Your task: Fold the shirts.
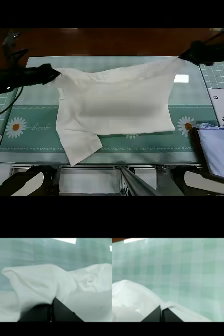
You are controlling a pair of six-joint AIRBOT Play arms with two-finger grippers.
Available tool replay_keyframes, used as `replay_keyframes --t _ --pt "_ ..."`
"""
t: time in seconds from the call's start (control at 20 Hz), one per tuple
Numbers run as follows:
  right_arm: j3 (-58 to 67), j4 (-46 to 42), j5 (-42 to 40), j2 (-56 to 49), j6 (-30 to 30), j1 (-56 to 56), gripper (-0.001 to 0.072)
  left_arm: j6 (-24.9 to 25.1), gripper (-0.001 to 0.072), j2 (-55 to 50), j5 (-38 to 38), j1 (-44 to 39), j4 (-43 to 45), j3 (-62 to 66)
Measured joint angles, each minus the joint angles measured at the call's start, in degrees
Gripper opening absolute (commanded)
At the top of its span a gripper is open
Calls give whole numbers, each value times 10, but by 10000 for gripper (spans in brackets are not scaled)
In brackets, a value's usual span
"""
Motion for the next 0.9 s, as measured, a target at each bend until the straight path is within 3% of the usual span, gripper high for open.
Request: replay_keyframes --t 0.05,0.1,0.15,0.2,0.35,0.5,0.75,0.9 --pt "22 21 -7 -42 11 1 52 0 29 -37 5 -3 -3 20" --pt "40 38 -13 -77 23 3 226 -2 39 -68 10 -4 -8 39" --pt "54 50 -17 -110 45 3 558 -2 208 -97 10 -4 -12 61" --pt "63 58 -20 -136 68 3 634 -2 689 -120 8 -3 -15 82" --pt "80 75 -1 -179 96 -11 634 -5 700 -164 -40 18 -14 148" --pt "86 56 64 -181 83 -43 634 -4 700 -180 -152 65 14 192" --pt "28 -209 142 -87 103 -87 634 -9 699 -169 -357 178 71 134" --pt "-122 -198 108 4 87 -133 633 3 698 -118 -394 261 78 5"
